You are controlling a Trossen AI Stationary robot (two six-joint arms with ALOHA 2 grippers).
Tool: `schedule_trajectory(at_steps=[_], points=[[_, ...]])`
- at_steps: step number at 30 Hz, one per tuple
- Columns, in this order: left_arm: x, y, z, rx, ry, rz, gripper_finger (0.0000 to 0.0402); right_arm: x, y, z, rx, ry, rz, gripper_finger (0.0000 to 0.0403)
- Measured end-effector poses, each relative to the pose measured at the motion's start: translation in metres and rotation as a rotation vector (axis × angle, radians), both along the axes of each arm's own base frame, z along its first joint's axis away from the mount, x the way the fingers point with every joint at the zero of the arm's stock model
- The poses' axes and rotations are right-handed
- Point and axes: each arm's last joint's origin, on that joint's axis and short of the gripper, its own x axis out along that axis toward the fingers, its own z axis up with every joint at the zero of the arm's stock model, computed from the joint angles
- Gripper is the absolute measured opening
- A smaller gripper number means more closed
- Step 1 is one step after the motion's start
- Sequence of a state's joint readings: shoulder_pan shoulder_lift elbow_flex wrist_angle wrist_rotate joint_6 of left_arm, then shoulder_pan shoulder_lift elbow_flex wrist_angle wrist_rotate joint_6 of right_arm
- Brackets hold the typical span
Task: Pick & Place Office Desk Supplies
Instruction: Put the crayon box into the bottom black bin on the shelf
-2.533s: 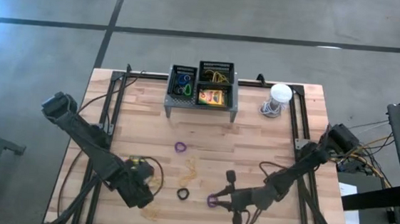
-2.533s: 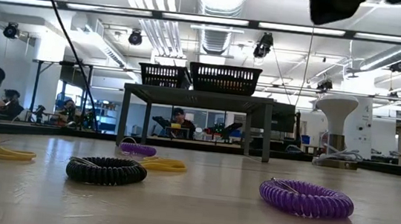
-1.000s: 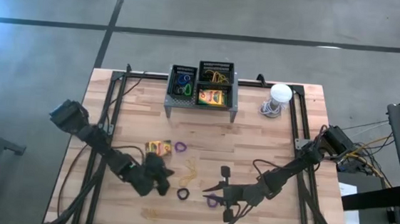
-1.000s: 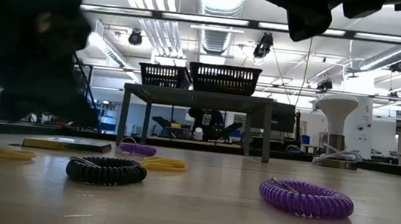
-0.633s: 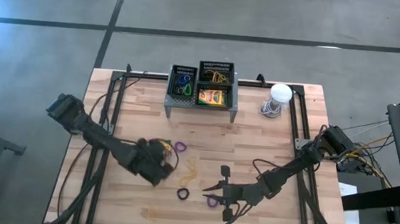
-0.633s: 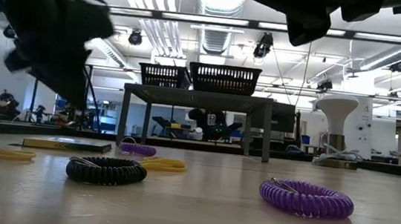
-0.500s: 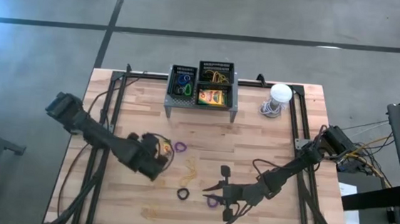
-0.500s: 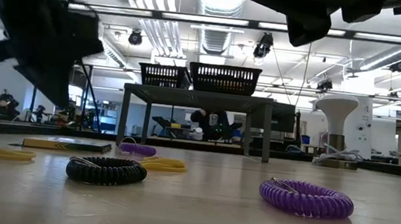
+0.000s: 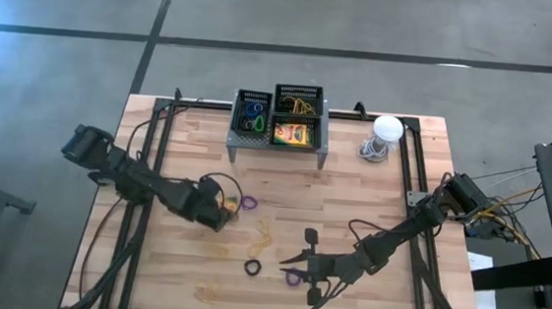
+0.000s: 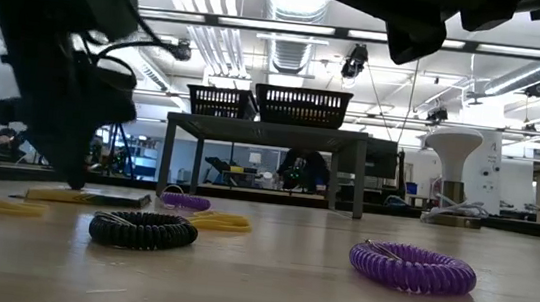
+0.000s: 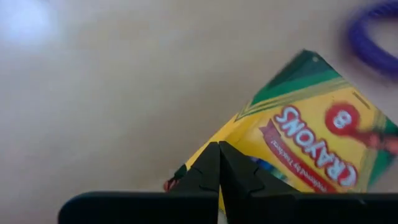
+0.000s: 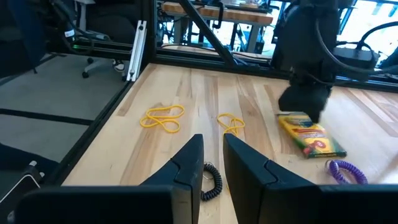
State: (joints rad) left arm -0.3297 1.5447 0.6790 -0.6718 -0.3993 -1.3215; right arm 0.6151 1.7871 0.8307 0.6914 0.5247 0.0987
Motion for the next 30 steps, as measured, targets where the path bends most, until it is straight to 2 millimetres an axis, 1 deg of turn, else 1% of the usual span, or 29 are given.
schedule_trajectory(at_steps=[5,7,9,11,14,17,20,23,25,27,30], points=[[0.006,-0.028,0.009,-0.209,-0.076,-0.045,0.0004,0.000,0.000,0.000,0.009,0.001,-0.002,0.0058],[0.010,-0.040,0.011,-0.270,-0.157,-0.059,0.0004,0.000,0.000,0.000,0.011,0.001,-0.003,0.0060],[0.013,-0.051,0.012,-0.307,-0.225,-0.115,0.0004,0.000,0.000,0.000,0.012,0.001,-0.003,0.0061],[0.015,-0.059,0.015,-0.306,-0.289,-0.157,0.0004,0.000,0.000,0.000,0.012,0.001,-0.003,0.0061],[0.015,-0.063,0.019,-0.252,-0.339,-0.166,0.0004,0.000,0.000,0.000,0.014,0.001,-0.004,0.0059],[0.015,-0.074,0.030,-0.227,-0.385,-0.232,0.0004,0.000,0.000,0.000,0.016,0.002,-0.004,0.0056],[0.016,-0.092,0.044,-0.212,-0.422,-0.335,0.0004,0.000,-0.001,-0.001,0.035,0.006,-0.011,0.0057],[0.016,-0.114,0.059,-0.223,-0.462,-0.440,0.0004,0.002,-0.004,-0.001,0.070,0.014,-0.021,0.0064],[0.014,-0.128,0.065,-0.236,-0.471,-0.488,0.0004,0.007,-0.010,-0.001,0.105,0.021,-0.022,0.0071],[0.014,-0.139,0.066,-0.250,-0.475,-0.507,0.0003,0.013,-0.020,-0.002,0.144,0.032,-0.011,0.0082],[0.014,-0.150,0.056,-0.259,-0.451,-0.490,0.0003,0.025,-0.038,-0.002,0.210,0.079,0.012,0.0101]])
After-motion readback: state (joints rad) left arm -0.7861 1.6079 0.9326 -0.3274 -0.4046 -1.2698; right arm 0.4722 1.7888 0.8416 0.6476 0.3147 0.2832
